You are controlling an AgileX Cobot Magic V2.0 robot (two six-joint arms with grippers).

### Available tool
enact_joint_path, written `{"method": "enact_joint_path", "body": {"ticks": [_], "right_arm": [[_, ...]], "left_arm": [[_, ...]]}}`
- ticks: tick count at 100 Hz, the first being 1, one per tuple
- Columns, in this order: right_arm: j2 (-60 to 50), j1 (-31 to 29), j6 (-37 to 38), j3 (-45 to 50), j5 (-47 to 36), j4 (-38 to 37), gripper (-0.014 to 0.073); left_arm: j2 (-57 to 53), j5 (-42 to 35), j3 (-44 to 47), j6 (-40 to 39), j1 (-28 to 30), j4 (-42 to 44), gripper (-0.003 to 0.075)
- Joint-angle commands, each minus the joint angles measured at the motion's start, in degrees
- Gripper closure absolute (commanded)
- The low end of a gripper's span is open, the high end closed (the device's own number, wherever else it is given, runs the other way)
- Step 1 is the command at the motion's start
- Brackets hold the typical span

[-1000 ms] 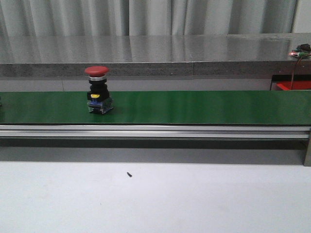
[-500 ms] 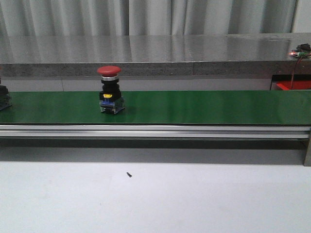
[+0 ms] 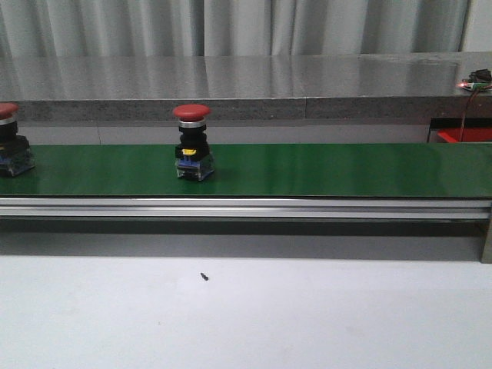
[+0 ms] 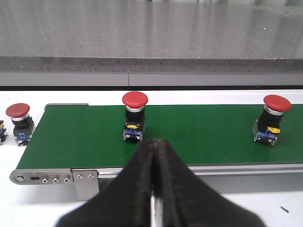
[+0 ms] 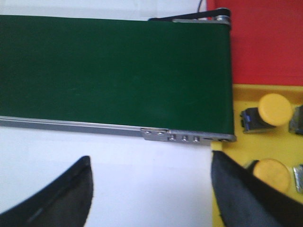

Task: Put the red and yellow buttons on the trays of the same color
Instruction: 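Lower the right gripper onto the leading red button on the belt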

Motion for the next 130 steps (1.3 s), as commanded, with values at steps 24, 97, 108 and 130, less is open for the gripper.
{"method": "enact_joint_path", "body": {"ticks": [24, 97, 108, 130], "right_arm": [[16.37, 10.58, -0.68, -20.06, 6.59, 0.33, -0.0031], [51.65, 22.97, -26.32, -59.88, 24.93, 5.43, -0.0031], [53.74, 22.97, -28.53, -60.67, 23.32, 5.41, -0.0031], [57.12, 22.97, -33.10, -60.67, 21.78, 8.54, -0.0031]], "left_arm": [[0.27, -4.36, -1.68, -0.04, -0.45, -1.34, 0.0740], [0.27, -4.36, -1.68, -0.04, -0.45, -1.34, 0.0740], [0.27, -4.36, -1.68, -0.04, -0.45, -1.34, 0.0740], [0.27, -4.36, -1.68, -0.04, -0.45, -1.34, 0.0740]]}}
